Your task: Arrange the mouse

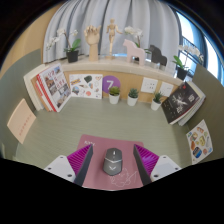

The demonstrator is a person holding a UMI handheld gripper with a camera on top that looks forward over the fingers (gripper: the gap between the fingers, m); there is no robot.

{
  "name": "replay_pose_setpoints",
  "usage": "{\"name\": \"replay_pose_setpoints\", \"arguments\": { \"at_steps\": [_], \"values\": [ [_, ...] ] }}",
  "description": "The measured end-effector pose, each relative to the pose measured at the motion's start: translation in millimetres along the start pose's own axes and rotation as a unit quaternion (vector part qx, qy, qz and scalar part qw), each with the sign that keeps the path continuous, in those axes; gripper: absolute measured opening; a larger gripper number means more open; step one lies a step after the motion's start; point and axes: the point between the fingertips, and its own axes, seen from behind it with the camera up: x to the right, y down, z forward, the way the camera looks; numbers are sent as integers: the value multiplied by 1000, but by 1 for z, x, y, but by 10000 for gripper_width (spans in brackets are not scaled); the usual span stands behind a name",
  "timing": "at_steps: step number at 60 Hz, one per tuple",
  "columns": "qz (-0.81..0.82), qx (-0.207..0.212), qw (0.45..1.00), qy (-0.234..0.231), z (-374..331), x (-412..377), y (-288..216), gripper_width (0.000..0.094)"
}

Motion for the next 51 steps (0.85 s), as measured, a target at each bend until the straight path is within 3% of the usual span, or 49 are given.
{"name": "replay_pose_setpoints", "arguments": {
  "at_steps": [11, 21, 51],
  "values": [
    [28, 58, 998, -11, -81, 11, -69, 825],
    [27, 94, 995, -9, -135, 20, -98, 823],
    [23, 99, 995, -10, -180, 21, -93, 824]
  ]
}}
